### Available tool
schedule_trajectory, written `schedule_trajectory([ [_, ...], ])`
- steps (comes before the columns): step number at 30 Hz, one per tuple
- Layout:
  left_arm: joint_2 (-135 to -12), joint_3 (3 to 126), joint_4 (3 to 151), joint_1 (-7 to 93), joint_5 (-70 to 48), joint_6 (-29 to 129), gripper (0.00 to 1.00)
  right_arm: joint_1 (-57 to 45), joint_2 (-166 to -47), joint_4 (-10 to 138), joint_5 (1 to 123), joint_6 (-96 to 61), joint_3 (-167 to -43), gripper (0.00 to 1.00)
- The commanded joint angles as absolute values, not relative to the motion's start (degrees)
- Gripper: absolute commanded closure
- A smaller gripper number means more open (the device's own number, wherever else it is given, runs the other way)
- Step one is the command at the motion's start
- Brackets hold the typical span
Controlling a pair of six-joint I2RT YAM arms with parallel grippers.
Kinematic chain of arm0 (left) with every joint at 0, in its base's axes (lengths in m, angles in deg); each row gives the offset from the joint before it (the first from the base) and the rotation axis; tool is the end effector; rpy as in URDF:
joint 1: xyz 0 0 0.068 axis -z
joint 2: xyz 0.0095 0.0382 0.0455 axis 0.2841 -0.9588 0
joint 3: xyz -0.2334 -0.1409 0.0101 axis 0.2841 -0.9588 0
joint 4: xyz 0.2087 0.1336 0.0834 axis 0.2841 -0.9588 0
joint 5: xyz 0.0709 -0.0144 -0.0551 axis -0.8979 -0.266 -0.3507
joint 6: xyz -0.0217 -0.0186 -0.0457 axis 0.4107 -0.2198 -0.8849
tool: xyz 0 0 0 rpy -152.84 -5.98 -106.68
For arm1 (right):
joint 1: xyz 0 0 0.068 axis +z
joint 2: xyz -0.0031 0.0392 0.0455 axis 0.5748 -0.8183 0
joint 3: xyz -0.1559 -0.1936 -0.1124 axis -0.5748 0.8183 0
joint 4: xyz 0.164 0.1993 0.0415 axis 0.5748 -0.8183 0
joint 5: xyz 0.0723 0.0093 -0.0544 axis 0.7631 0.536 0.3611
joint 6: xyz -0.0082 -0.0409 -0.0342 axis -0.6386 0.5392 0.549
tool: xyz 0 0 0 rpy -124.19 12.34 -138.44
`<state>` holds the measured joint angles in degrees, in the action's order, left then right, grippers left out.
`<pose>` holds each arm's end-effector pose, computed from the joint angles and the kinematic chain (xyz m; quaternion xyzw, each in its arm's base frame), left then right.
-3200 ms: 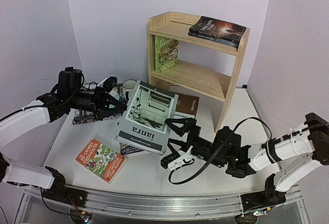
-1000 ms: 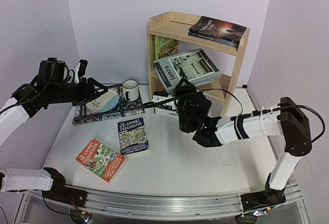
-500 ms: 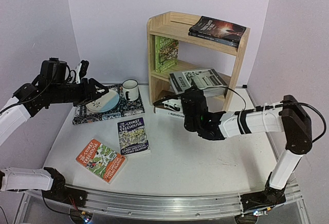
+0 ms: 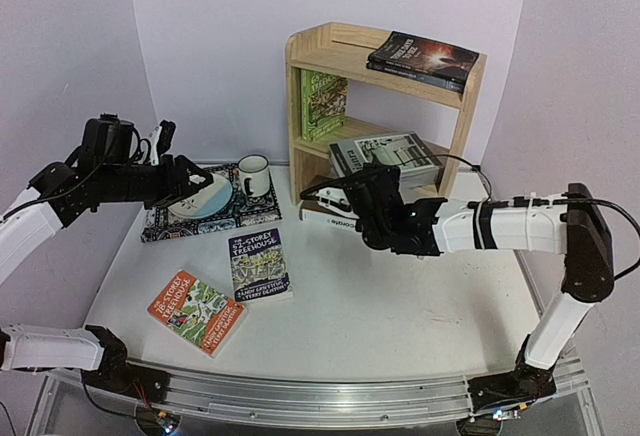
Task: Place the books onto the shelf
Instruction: Place the book on the shelf, then adjust the book on the shelf.
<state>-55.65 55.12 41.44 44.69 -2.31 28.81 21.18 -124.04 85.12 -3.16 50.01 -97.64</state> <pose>0.1831 -0.1098 0.3666 0.0393 0.8528 -0.3651 0.3713 0.2436 0.3108 0.2845 -0.4142 0.6133 -0.3884 0.5491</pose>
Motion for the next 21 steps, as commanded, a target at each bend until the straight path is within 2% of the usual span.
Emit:
schedule_trajectory([
  [1,-56.26,55.03,41.98,44.75,-1.62,29.28,0.48,20.94,-118.75,75.99,1.33,40.88,-101.11,0.03],
  [7,-57.83,54.96,42.21,44.72,-1.18,29.86,0.48,20.96,-110.51,74.47,14.32,34.65,-97.87,0.02],
  [16,-60.83,52.63,47.31,44.81,0.63,29.9,0.47,20.9,-101.74,74.59,23.32,30.98,-92.44,0.02],
  [19,-61.48,49.68,52.96,45.02,1.62,28.18,0.42,20.65,-100.39,72.47,25.35,28.38,-91.61,0.02],
  [21,-62.2,48.42,56.88,45.72,1.4,27.13,0.33,19.67,-100.39,69.86,27.11,25.03,-92.43,0.02],
])
